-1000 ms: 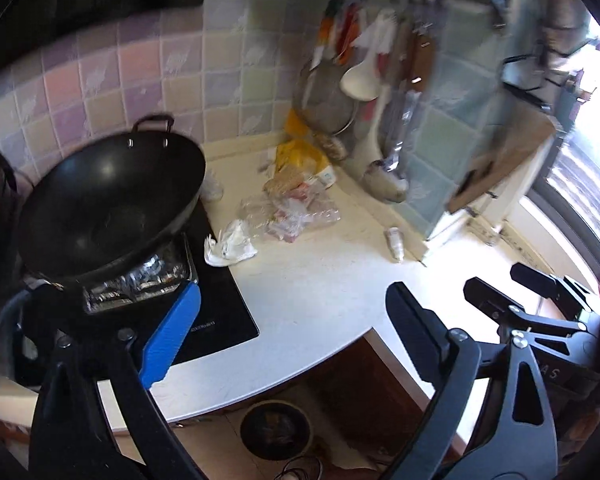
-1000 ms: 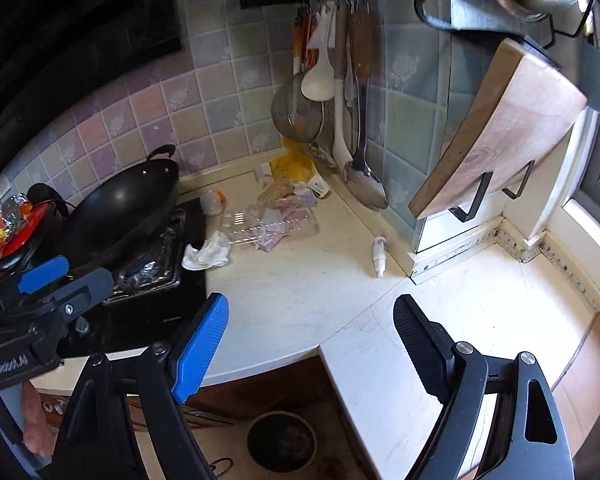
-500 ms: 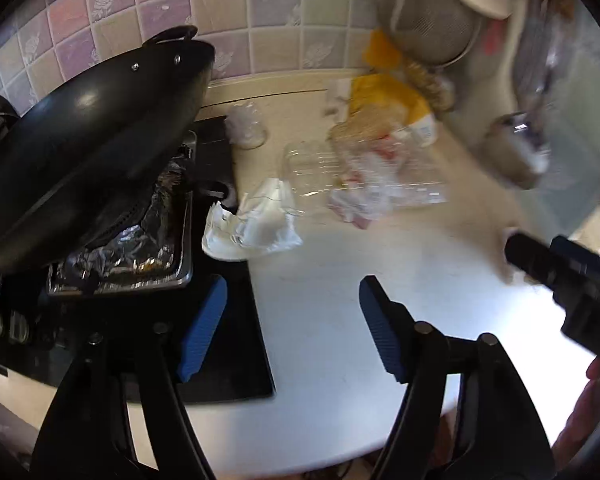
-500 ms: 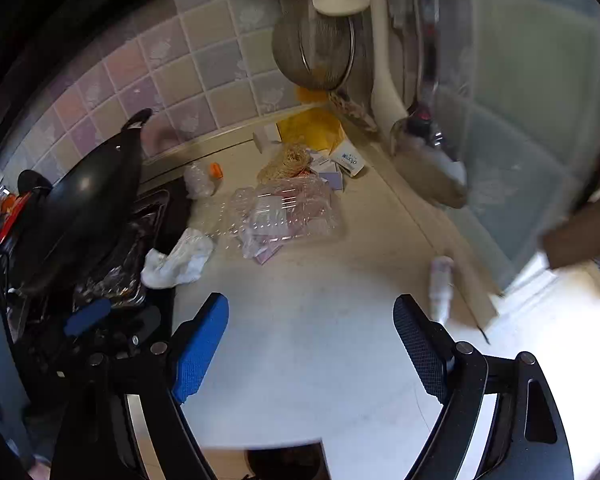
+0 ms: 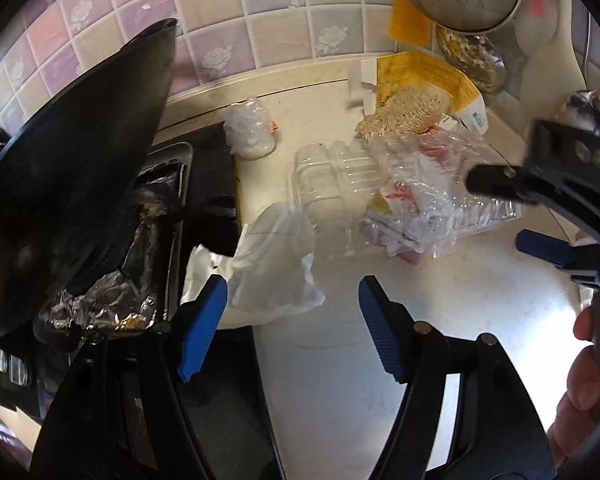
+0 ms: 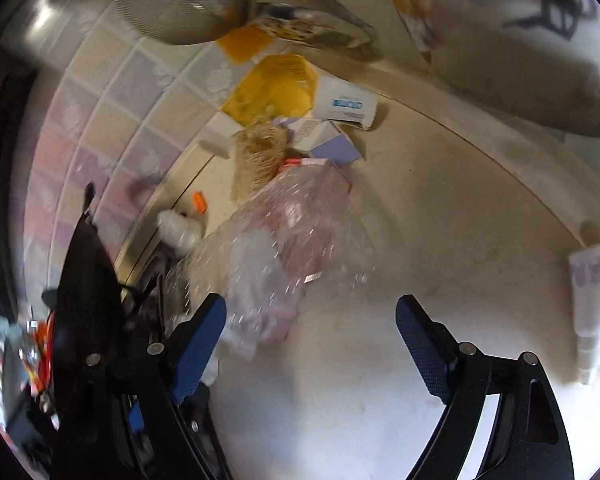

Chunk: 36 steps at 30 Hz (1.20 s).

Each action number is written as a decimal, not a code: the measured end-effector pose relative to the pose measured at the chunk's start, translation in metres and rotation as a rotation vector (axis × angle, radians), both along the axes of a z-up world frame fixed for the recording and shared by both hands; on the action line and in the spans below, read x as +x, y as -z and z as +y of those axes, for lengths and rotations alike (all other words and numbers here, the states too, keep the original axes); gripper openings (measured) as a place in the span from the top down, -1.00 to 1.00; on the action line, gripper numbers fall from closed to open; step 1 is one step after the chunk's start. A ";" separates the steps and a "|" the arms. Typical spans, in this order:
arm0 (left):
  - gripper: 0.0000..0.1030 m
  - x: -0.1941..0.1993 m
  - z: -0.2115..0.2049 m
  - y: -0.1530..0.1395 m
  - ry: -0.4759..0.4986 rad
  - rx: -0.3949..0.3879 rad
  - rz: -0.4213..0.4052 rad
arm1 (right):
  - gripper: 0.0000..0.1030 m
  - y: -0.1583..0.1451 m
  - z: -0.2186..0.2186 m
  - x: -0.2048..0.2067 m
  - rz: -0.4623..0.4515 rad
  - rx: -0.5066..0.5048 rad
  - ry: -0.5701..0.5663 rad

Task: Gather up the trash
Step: 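Grasp the clear plastic clamshell container with the right tool while the left tool closes beside it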

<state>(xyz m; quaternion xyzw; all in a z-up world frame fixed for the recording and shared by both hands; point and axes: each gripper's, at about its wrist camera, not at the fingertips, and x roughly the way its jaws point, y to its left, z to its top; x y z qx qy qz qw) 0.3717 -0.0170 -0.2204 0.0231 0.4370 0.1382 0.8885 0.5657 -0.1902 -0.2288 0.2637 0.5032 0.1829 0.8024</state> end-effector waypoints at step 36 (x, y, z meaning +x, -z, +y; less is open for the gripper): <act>1.00 -0.068 -0.023 -0.025 0.085 -0.096 0.001 | 0.66 -0.111 -0.010 -0.098 -0.403 -0.085 -0.082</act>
